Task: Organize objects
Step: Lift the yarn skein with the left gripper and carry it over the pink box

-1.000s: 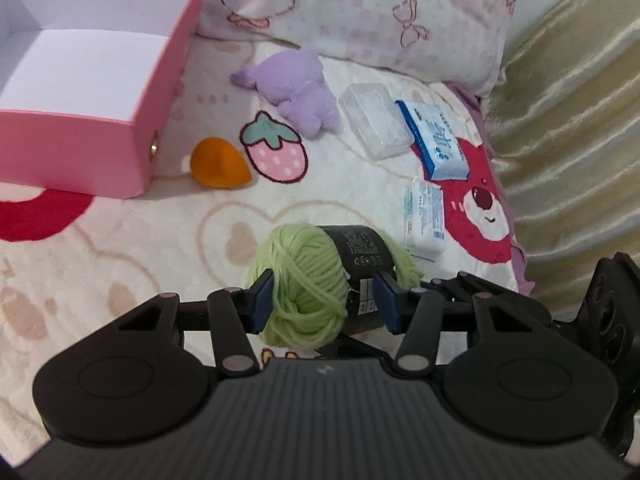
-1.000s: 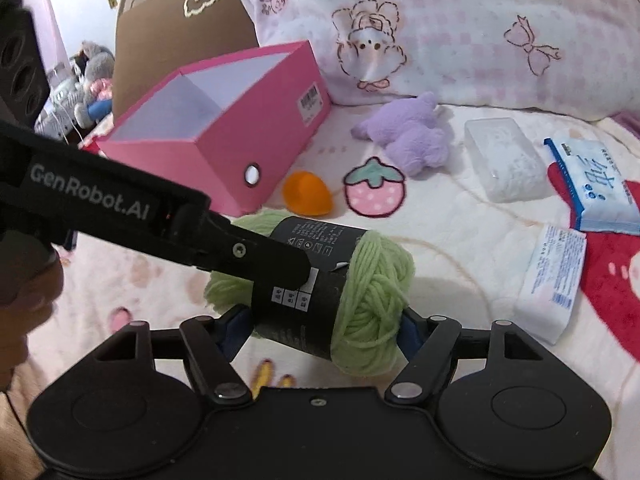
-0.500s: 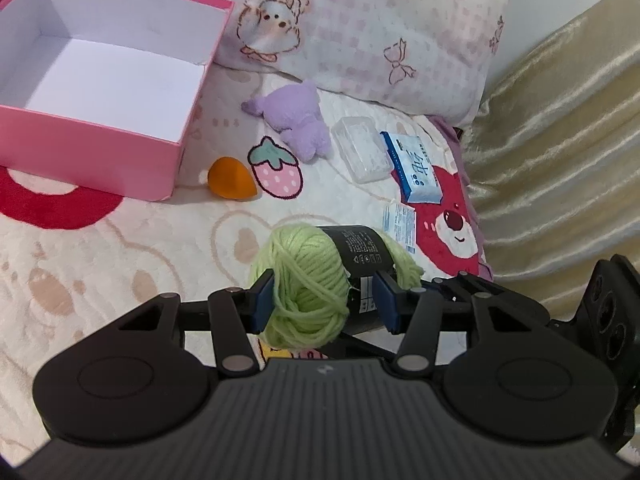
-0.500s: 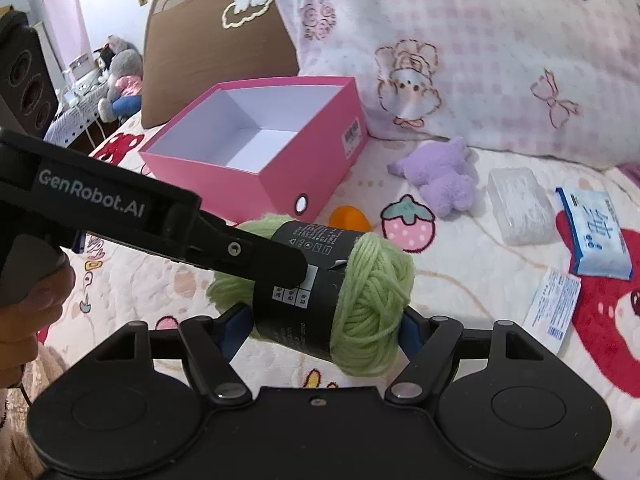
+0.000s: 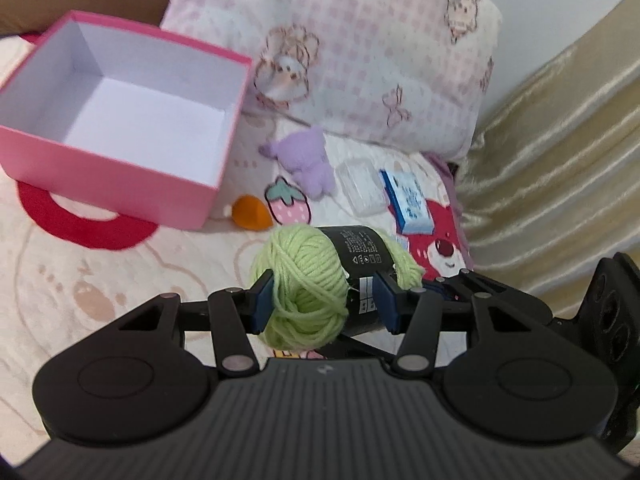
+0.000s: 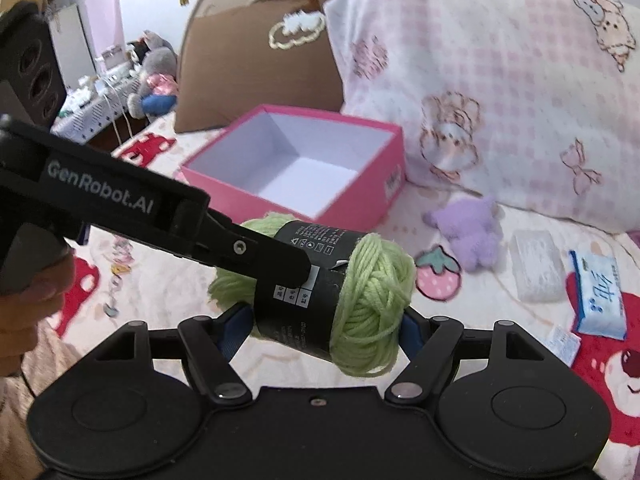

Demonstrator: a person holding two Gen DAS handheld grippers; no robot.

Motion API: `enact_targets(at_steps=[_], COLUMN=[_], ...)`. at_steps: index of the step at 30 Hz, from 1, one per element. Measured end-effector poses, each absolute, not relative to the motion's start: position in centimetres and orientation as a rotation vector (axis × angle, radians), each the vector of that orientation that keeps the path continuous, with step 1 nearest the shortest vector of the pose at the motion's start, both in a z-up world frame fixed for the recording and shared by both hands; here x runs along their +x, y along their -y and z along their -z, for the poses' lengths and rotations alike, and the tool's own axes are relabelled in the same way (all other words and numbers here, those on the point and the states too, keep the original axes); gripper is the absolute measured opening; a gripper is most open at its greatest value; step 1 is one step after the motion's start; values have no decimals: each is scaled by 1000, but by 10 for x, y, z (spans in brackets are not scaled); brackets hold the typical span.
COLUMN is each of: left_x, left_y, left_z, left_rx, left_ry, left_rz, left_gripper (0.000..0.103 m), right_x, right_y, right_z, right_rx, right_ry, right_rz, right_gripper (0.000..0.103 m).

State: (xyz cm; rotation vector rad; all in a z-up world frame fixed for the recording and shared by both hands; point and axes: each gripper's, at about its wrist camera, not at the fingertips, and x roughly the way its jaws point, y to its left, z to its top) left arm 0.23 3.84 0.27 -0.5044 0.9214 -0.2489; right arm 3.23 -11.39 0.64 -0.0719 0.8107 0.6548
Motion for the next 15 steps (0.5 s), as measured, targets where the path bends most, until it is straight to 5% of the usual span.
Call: enact_targets(at_steps=[15], left_x=[10], left_y=[-90], left_z=[-45], left_rx=[-509], left_ry=[-855], left_rz=[210], left_gripper=[51], right_x=[63], right_y=[66], right_z=[-59], right_rx=[-142], right_ry=[-758], right_rz=[-739], right_gripper=[76])
